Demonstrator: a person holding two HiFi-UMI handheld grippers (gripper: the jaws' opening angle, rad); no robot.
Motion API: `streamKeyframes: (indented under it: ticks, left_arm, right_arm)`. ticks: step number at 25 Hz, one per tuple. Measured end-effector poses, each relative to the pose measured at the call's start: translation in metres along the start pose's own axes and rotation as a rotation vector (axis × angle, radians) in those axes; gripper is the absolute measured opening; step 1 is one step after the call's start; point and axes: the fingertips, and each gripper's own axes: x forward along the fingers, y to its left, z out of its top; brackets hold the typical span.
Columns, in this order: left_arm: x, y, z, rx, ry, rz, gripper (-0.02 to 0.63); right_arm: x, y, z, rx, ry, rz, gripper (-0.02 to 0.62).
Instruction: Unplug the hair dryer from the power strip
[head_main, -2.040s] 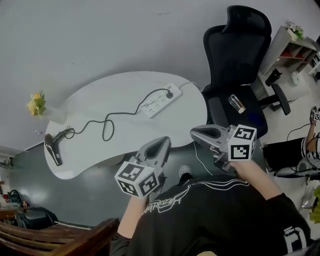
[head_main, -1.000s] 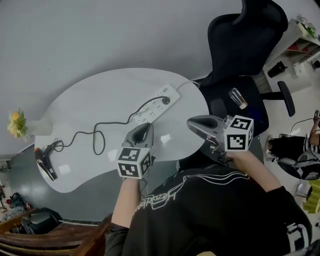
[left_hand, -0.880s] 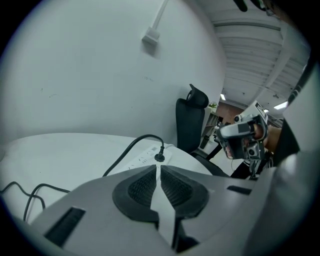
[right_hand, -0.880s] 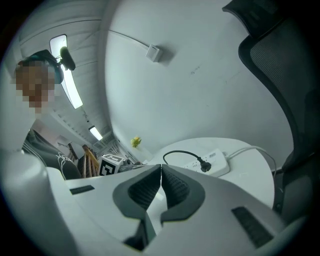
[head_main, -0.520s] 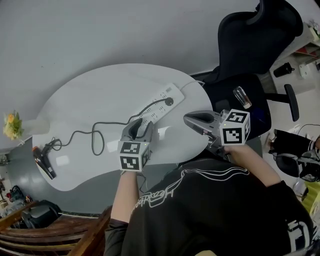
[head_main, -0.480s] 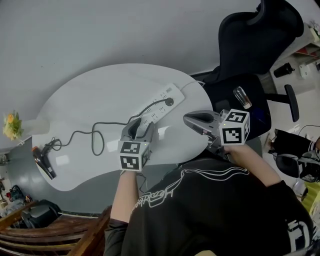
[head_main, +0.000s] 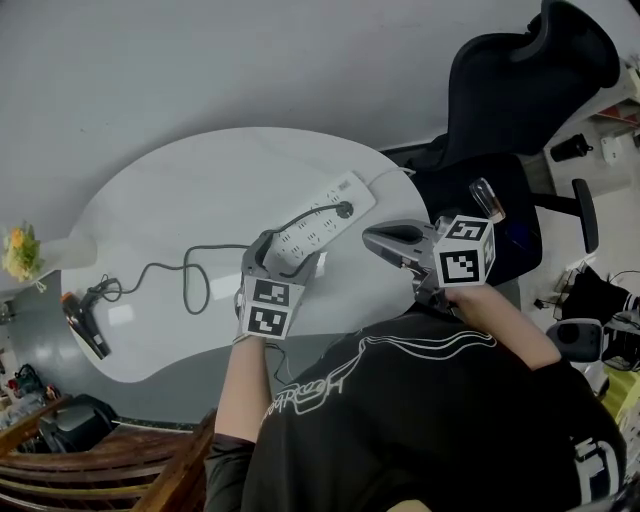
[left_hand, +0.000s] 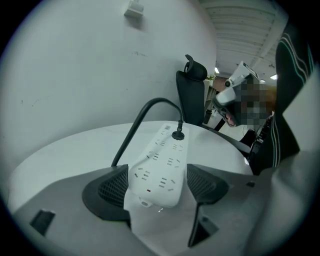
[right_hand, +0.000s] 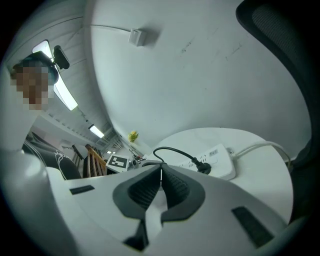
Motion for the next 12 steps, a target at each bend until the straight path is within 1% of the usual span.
streamKeyframes:
  ticks: [5, 9, 12]
  left_arm:
    - [0.007, 0.007, -0.004, 0.035, 0.038, -0.014, 0.357]
    - [0.012, 0.008, -0.008, 0.016, 0.065, -0.045, 0.360]
    - [0.013, 0.008, -0.008, 0.023, 0.090, -0.051, 0.360]
  right_arm:
    - [0.005, -0.005, 0.002, 0.005, 0.020, -0.004, -0.003]
    - [0.006, -0.011, 0.005, 0.001, 0.023, -0.005, -0.003]
    - [0.007, -0.019, 0.006, -0.019, 0.025, -0.022, -0.003]
